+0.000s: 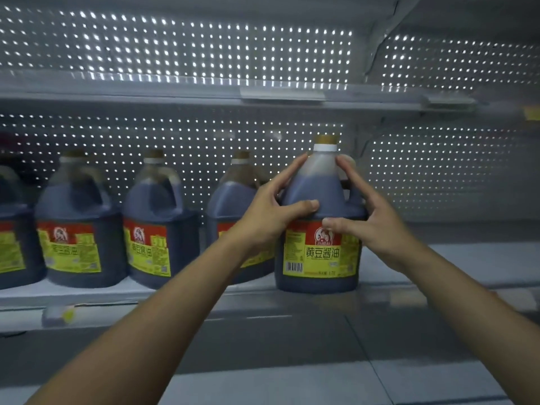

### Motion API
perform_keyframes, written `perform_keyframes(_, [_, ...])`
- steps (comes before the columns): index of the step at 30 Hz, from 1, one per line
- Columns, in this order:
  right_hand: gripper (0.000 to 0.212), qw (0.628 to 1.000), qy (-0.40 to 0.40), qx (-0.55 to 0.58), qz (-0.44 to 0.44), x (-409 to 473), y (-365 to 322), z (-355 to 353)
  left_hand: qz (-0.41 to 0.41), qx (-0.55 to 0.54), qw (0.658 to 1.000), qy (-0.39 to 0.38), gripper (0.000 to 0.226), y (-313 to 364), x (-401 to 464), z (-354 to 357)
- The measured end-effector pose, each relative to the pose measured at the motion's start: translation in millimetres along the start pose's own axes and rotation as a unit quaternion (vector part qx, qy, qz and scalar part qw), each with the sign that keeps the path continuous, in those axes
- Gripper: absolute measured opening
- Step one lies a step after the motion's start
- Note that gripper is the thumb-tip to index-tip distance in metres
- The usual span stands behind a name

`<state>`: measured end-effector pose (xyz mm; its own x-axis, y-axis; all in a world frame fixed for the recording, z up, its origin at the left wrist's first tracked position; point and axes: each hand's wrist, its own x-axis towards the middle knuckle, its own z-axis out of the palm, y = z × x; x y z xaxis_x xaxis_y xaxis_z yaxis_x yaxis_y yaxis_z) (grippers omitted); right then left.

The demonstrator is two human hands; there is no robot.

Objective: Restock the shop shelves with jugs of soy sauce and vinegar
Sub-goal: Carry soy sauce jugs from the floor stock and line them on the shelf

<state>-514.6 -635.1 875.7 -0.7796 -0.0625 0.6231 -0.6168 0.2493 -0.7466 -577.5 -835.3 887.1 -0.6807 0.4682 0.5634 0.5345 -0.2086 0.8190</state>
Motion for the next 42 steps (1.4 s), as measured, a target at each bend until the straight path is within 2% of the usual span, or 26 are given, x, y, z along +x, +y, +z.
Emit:
perform_keyframes(9, [0.097, 1.0, 0.02, 0.012, -0.019, 24.8, 65.0, -24.2, -0.026, 0.088, 0.994, 0.053, 0.075, -40.7, 35.4, 17.2])
perform_keyframes(12, [0.099, 0.999, 0.045, -0.017, -0.001, 32.8, 81.1, -22.3, -0.027, 0.145, 0.987, 0.071, 0.071, -46.9, 38.6, 17.7])
perform_keyframes(15, [0.095, 0.997, 0.063, -0.036, -0.011, 37.5, 91.5, -17.5, -0.019, 0.153, 0.984, 0.086, 0.068, -52.3, 40.2, 20.1])
perform_keyframes(24, [0.091, 0.993, 0.078, -0.077, -0.039, 35.8, 95.8, -3.6, 0.027, 0.189, 0.976, 0.105, 0.068, -69.7, 37.7, 14.3])
perform_keyframes(33, [0.086, 0.994, 0.002, -0.104, 0.031, 30.6, 83.1, -18.0, 0.043, 0.198, 0.975, 0.091, 0.06, -66.7, 36.6, 9.2])
perform_keyframes(39, [0.081, 0.987, 0.022, -0.144, 0.07, 17.6, 70.0, -16.1, 0.058, 0.203, 0.976, 0.059, 0.051, -54.1, 12.9, -9.9])
perform_keyframes(42, [0.074, 0.975, 0.054, -0.199, 0.079, -8.2, 58.5, -24.4, 0.112, 0.24, 0.963, 0.058, 0.043, -51.2, -0.2, -9.4])
